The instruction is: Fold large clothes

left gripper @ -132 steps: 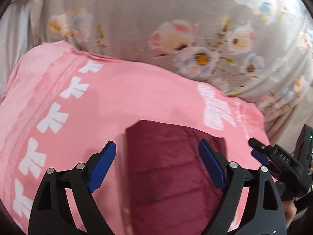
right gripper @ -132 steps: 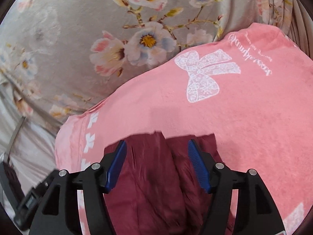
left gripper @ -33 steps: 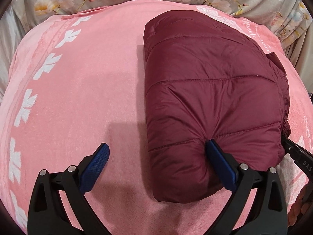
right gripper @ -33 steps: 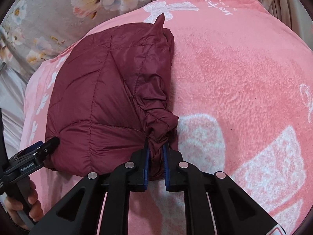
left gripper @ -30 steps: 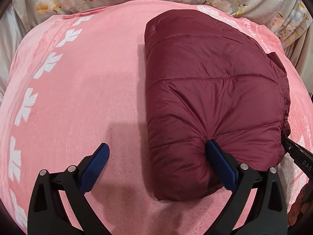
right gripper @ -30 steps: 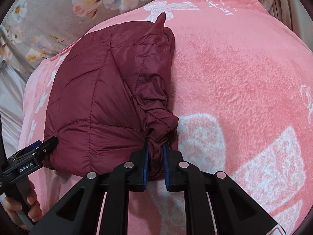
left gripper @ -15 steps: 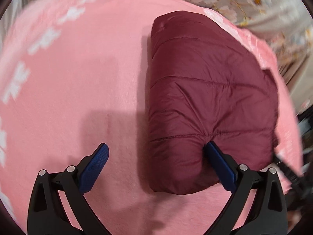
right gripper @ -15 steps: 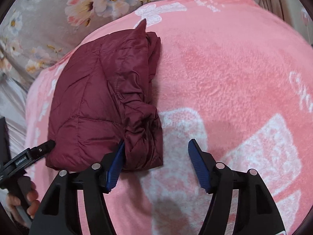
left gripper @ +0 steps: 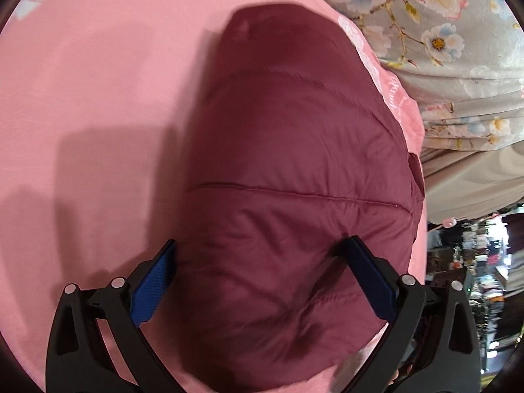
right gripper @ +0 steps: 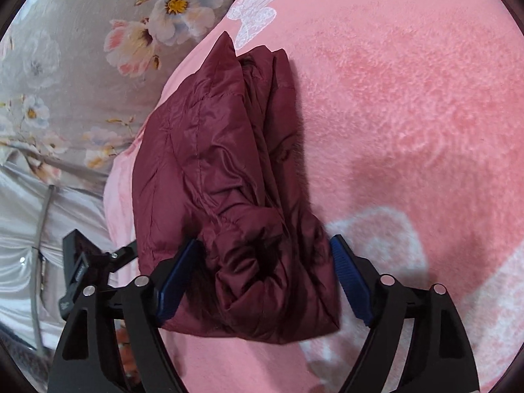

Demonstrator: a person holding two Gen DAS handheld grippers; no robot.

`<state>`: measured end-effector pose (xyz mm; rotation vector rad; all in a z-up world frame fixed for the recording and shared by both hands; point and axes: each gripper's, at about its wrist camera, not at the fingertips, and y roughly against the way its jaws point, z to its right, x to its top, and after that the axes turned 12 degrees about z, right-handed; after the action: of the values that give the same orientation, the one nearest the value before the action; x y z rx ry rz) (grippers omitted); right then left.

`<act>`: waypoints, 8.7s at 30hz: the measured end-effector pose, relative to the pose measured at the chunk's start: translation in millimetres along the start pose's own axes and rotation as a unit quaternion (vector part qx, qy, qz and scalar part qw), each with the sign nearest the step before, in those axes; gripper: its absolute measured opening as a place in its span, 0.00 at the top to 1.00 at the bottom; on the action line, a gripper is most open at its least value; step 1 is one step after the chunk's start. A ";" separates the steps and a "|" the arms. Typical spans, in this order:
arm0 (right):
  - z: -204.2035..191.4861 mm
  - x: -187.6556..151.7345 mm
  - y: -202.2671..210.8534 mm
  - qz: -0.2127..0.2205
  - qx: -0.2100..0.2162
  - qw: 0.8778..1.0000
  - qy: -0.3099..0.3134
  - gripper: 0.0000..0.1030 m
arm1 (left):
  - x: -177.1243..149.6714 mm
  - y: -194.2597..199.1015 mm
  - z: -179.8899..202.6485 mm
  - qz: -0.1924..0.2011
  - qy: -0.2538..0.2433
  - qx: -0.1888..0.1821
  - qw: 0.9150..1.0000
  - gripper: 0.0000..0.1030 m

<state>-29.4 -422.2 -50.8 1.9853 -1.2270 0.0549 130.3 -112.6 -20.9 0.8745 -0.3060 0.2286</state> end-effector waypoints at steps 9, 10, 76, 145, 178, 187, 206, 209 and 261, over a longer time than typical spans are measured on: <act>-12.6 3.6 -10.1 0.001 0.054 0.999 0.003 0.62 | -3.5 0.2 23.2 0.033 -0.067 0.005 0.997 0.20; -18.8 4.3 -6.4 0.007 0.054 0.998 0.018 0.72 | -4.2 7.8 27.8 0.041 -0.078 0.003 0.996 0.29; -240.8 41.3 -189.0 0.138 0.108 0.927 0.332 0.79 | 185.0 70.2 -68.4 0.320 -0.248 -0.066 0.912 0.52; -139.4 -151.2 -104.9 0.090 -0.170 0.906 0.377 0.18 | -42.3 59.8 -55.4 0.228 -0.151 0.291 0.917 0.05; -129.9 -146.4 -97.5 0.104 -0.171 0.917 0.346 0.17 | -47.9 62.1 -52.4 0.244 -0.155 0.320 0.902 0.05; -129.8 -145.9 -98.4 0.103 -0.176 0.916 0.345 0.17 | -49.8 60.9 -48.7 0.245 -0.168 0.328 0.897 0.05; -135.9 -150.4 -94.0 0.119 -0.179 0.908 0.359 0.17 | -49.8 61.7 -49.6 0.249 -0.162 0.331 0.895 0.05; -136.1 -150.7 -94.1 0.119 -0.178 0.909 0.358 0.17 | -50.8 62.5 -48.9 0.252 -0.162 0.332 0.895 0.05; -143.7 -153.6 -88.4 0.132 -0.158 0.910 0.361 0.17 | -53.3 65.8 -45.3 0.257 -0.158 0.334 0.893 0.05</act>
<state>7.0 -197.6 -67.5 1.3122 -0.9175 0.6298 67.2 -40.2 -20.0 1.5099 -0.7957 0.7165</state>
